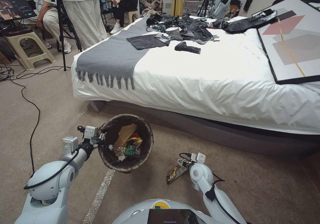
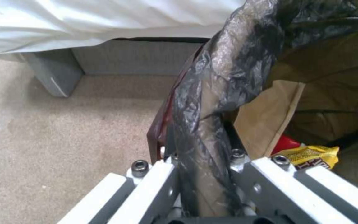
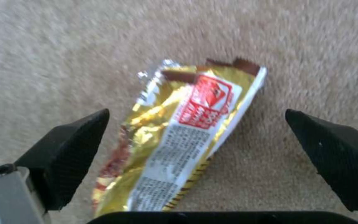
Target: Pick up the trash bin, then pick up the garbage from the floor and place it into the trash bin.
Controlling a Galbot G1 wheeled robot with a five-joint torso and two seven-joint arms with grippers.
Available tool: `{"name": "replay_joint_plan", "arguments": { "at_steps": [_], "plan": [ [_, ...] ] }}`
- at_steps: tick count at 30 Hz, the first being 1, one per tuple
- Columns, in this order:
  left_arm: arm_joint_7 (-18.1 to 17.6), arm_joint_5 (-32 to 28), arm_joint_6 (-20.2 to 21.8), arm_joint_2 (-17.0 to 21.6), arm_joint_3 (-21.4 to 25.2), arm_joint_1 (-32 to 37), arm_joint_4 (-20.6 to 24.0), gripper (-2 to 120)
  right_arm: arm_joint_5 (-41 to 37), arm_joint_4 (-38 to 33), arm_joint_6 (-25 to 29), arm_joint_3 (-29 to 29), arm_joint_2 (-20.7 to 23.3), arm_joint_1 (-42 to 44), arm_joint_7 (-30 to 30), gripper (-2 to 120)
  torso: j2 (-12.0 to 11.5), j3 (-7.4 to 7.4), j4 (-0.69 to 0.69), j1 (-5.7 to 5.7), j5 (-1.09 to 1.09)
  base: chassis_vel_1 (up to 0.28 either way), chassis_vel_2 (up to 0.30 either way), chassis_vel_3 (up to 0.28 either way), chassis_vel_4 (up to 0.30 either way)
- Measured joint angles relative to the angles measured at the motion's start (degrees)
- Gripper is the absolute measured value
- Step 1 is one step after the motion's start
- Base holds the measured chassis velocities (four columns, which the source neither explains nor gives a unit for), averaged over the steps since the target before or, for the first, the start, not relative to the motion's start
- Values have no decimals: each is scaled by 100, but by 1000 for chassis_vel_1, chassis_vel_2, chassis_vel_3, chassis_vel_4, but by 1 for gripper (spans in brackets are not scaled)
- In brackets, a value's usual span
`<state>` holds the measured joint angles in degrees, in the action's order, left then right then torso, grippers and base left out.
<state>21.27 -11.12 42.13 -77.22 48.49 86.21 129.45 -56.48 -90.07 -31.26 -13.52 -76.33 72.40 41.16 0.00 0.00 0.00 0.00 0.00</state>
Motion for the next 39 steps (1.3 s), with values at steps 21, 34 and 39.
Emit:
{"name": "replay_joint_plan", "arguments": {
  "at_steps": [21, 34, 39],
  "plan": [
    [49, 15, 0, 7, 10, 10, -1, 0, 12, 574, -49, -11, -138, -112, -142, 84, 4, -2, -3, -1, -11, 0, 0, 0, 0],
    [71, 22, 0, 37, 3, -24, 3, 0, -15, 327, -12, 10, -12, 19, -127, 72, -1, 1, 2, 0, 7, 0, 0, 0, 0],
    [75, 29, 0, 51, 14, -23, -15, 0, -112, 14, -40, 19, 19, 188, -24, 52, -1, 1, 1, 0, 8, 0, 0, 0, 0]
  ]
}}
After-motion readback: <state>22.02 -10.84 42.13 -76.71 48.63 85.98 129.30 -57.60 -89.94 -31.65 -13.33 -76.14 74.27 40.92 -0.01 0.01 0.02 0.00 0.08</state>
